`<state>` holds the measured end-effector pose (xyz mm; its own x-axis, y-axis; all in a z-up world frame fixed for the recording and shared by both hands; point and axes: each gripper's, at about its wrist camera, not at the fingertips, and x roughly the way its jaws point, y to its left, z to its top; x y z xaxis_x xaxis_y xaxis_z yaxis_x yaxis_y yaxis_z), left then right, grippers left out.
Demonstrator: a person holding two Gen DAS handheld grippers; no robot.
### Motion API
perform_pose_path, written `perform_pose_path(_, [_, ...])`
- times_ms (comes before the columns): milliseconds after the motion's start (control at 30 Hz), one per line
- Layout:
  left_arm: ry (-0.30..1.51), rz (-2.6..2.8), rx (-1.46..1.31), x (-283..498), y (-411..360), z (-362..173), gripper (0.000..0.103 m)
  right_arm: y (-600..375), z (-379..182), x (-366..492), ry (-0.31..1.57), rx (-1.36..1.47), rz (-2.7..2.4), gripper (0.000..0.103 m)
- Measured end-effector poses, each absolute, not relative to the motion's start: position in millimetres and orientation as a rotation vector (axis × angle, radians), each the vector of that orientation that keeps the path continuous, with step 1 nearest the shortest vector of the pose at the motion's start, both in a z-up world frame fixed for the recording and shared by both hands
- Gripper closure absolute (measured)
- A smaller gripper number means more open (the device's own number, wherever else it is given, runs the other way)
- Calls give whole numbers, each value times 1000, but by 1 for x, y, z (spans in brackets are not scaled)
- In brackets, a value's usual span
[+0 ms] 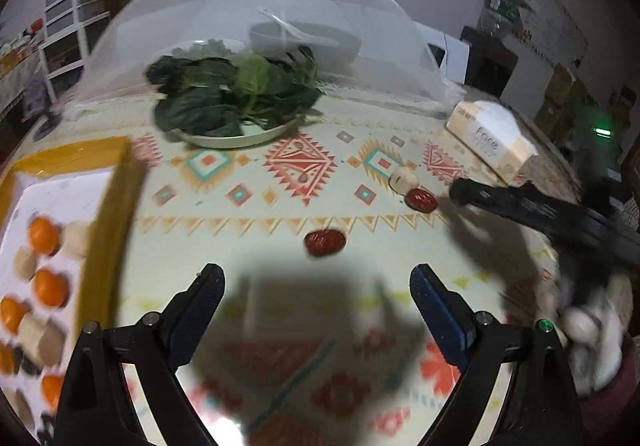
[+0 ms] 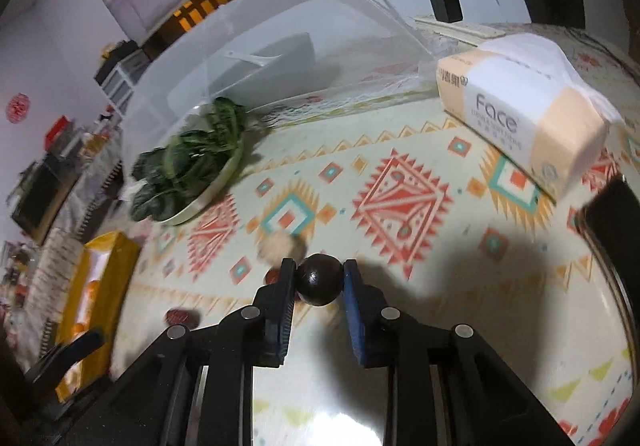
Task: Organize fruits
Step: 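Grasp a dark round fruit with the right tool while the left tool grasps a red date, then carry the dark fruit and red date over the white tray and release both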
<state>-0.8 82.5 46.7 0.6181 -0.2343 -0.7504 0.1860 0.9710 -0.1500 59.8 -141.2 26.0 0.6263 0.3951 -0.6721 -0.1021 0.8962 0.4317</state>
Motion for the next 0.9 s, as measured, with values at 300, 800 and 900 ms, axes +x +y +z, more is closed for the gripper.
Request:
perform_pose_path(300, [931, -248, 62, 35, 49, 18, 73, -141, 26, 60, 842, 422, 349, 78])
perform_pose_path(800, [811, -214, -130, -28, 124, 73, 73, -110, 49, 40, 814, 415, 446, 77])
perform_pose_path(900, [781, -161, -202, -49, 166, 87, 73, -78, 60, 29, 826, 427, 545, 77])
